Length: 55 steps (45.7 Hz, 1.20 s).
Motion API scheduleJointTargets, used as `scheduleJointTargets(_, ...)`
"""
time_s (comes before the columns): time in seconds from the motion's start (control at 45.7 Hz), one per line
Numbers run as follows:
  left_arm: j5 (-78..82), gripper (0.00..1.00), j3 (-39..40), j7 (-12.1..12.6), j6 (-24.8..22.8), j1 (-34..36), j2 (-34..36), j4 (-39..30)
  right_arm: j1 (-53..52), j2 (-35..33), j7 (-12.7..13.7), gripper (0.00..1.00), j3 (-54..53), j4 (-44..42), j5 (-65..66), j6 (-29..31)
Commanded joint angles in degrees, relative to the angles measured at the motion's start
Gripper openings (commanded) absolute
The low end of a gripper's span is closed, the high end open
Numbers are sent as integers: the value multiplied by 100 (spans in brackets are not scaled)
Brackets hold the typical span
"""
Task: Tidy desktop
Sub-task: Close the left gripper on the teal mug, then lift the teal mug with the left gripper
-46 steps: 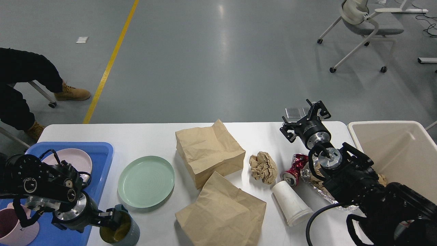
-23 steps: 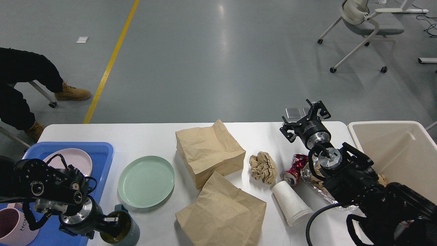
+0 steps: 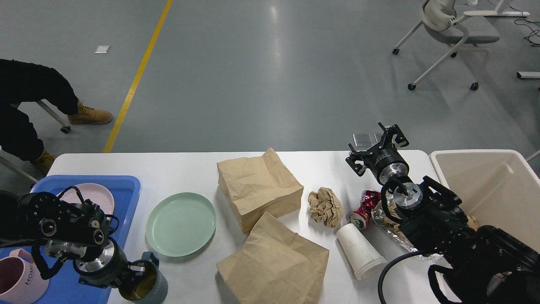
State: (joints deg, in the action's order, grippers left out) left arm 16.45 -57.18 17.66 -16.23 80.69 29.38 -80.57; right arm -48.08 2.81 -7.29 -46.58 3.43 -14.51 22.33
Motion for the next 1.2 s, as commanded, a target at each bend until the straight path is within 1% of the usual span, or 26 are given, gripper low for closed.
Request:
scheduleJointTargets(0.0, -125, 0, 5, 80, -161, -18, -29, 156, 0, 0, 0, 100, 0, 0, 0, 0)
scheduleJointTargets(0.131, -186, 0, 14, 80, -424, -9, -37, 270, 0, 0, 0, 100, 0, 0, 0, 9)
scheduleJointTargets(0.328, -186, 0, 101, 80, -583, 34, -38, 279, 0, 0, 0, 100, 0, 0, 0, 0)
scheduleJointTargets(0.481, -239, 0, 233, 80, -916, 105, 15, 270, 0, 0, 0, 100, 0, 0, 0, 9)
scheduleJointTargets(0.722, -423, 0, 242, 89, -1330, 491, 15, 270, 0, 0, 0, 100, 0, 0, 0, 0)
scheduleJointTargets(0.854, -626, 0, 128, 80, -1839, 974, 33, 270, 0, 0, 0, 100, 0, 0, 0, 0)
scheduleJointTargets(0.897, -740, 0, 32, 71, -2102, 1211, 77, 261, 0, 0, 0, 100, 0, 0, 0, 0)
scheduleJointTargets(1.05, -1118, 0, -451, -17, -2736, 2134, 86, 235, 0, 0, 0, 100, 0, 0, 0, 0)
scheduleJointTargets(1.138, -1285, 0, -759, -61, -3218, 2705, 86, 218, 0, 0, 0, 100, 0, 0, 0, 0)
scheduleJointTargets(1.182, -1364, 0, -926, -140, -3535, 3004, 86, 217, 0, 0, 0, 100, 0, 0, 0, 9)
